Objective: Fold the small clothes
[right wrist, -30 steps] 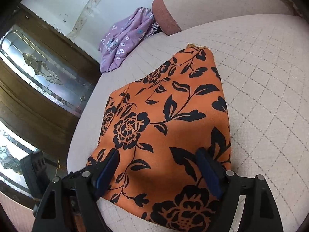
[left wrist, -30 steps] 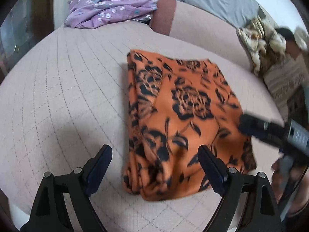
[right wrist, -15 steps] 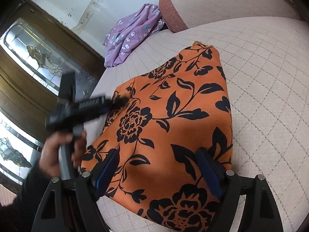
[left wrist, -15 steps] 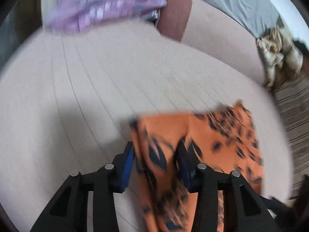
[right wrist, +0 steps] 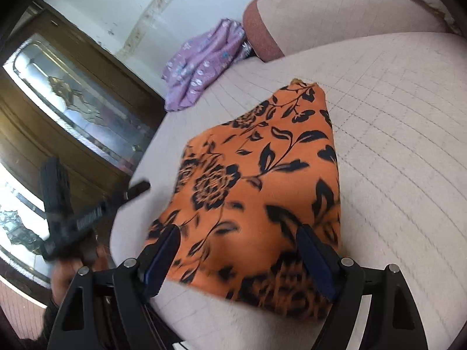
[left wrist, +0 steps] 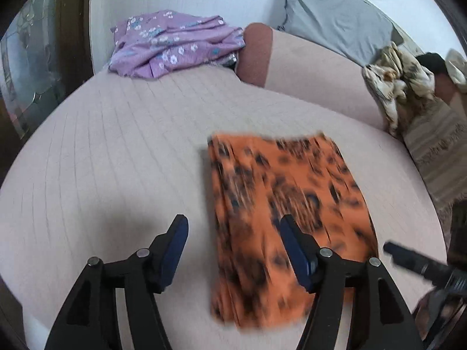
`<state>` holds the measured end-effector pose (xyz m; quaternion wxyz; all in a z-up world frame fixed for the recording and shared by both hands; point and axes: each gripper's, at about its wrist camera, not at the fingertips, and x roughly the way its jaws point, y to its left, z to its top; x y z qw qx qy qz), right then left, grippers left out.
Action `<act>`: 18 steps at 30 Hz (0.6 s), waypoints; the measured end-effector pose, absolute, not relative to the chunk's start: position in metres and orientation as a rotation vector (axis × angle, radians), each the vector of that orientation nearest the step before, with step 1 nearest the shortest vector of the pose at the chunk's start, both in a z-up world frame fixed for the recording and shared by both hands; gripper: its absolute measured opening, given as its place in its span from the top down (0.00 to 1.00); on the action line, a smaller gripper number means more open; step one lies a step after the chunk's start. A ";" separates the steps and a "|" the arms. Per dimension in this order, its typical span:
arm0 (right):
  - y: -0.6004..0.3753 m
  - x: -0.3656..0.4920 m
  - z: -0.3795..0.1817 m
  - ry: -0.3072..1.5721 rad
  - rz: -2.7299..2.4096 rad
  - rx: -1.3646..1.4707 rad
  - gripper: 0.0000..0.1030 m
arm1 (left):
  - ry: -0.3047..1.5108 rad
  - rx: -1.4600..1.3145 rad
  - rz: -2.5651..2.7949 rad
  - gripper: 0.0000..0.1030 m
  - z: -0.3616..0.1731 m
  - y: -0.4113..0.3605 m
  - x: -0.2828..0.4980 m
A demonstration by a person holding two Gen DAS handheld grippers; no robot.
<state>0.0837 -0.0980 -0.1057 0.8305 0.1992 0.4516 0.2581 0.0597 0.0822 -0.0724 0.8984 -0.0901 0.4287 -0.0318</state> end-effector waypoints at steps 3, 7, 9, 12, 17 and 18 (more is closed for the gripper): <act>-0.114 0.051 -0.104 0.943 0.540 0.453 0.18 | 0.982 -0.153 -0.031 0.36 -0.106 0.070 0.052; -0.136 0.022 -0.117 0.975 0.498 0.492 0.18 | 1.040 -0.176 0.012 0.35 -0.128 0.077 0.048; -0.146 0.012 -0.120 0.977 0.475 0.510 0.18 | 1.009 -0.153 0.020 0.35 -0.113 0.074 0.046; -0.160 0.004 -0.122 0.963 0.459 0.546 0.18 | 0.952 -0.092 0.000 0.35 -0.094 0.063 0.039; -0.165 0.001 -0.125 0.965 0.455 0.559 0.18 | 0.931 -0.075 0.002 0.35 -0.088 0.058 0.034; -0.164 0.001 -0.124 0.966 0.458 0.552 0.18 | 0.927 -0.082 -0.002 0.35 -0.087 0.059 0.031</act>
